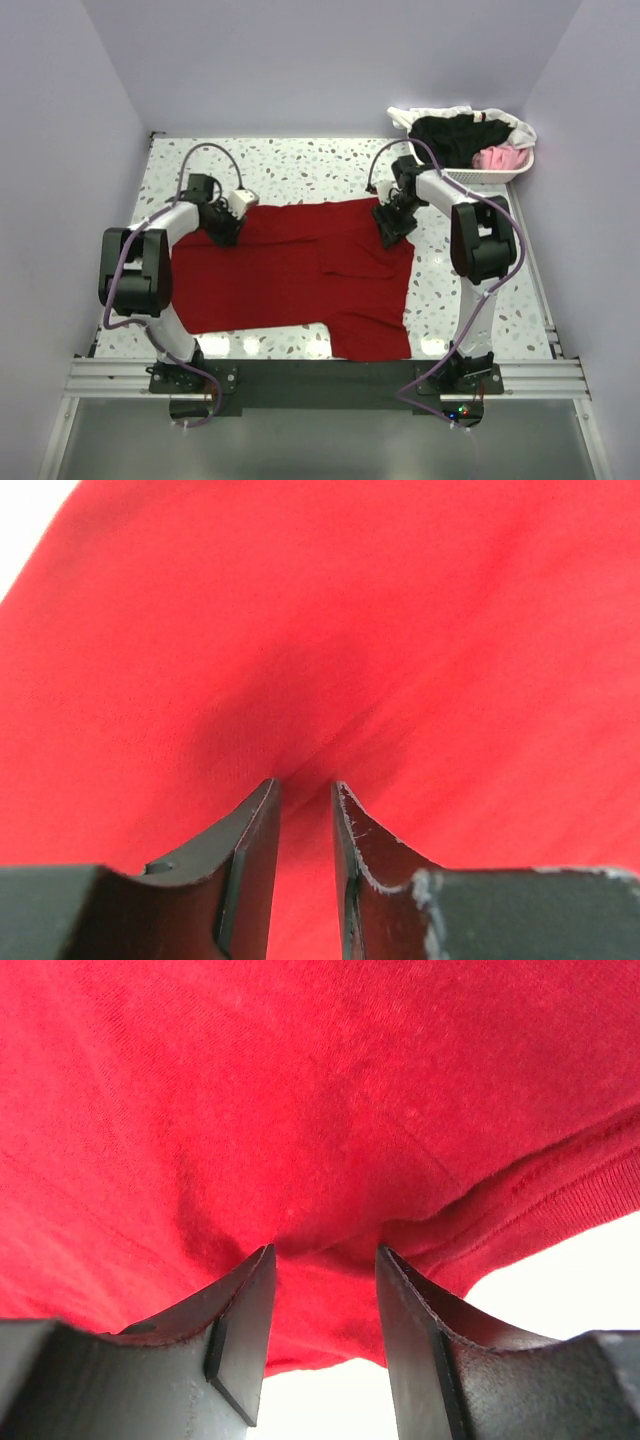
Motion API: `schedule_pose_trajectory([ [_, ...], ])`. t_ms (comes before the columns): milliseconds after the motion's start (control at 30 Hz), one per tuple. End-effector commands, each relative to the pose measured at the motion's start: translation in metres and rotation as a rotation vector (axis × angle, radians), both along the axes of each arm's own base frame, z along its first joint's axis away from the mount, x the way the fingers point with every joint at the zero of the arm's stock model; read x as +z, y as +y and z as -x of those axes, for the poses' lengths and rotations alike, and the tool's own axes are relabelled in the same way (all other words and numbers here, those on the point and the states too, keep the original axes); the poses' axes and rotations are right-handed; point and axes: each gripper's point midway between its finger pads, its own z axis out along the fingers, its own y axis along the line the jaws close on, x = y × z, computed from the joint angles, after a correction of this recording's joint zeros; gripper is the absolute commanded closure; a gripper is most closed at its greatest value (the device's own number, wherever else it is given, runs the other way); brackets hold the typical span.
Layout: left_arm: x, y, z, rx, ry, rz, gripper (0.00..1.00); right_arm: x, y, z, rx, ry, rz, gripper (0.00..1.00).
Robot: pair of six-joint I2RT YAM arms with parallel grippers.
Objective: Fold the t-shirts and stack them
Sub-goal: Fold the tshirt
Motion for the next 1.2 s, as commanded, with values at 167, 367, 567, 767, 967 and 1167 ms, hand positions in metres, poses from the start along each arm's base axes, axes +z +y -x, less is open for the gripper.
schedule_pose_trajectory([
  [167, 0.061, 0.098, -0.082, 0.284, -0.159, 0.053, 0.67, 0.062, 0.018, -0.053, 0.007, -0.2, -0.072, 0.5],
  [367, 0.046, 0.135, -0.117, 0.435, -0.127, 0.086, 0.68, 0.053, 0.021, -0.093, -0.023, -0.26, -0.051, 0.52],
  [567, 0.016, 0.128, -0.103, 0.43, -0.048, 0.109, 0.71, 0.026, 0.016, -0.109, -0.037, -0.263, -0.003, 0.55],
  [767, -0.02, 0.156, -0.083, 0.53, 0.011, 0.012, 0.78, -0.006, -0.006, -0.111, -0.052, -0.269, 0.125, 0.58],
  [967, -0.051, 0.189, -0.098, 0.617, 0.07, -0.023, 0.84, -0.016, -0.025, -0.136, -0.118, -0.329, 0.218, 0.59],
  [1167, -0.055, 0.187, -0.139, 0.589, 0.026, 0.053, 0.84, -0.014, -0.024, -0.178, -0.16, -0.41, 0.245, 0.58],
])
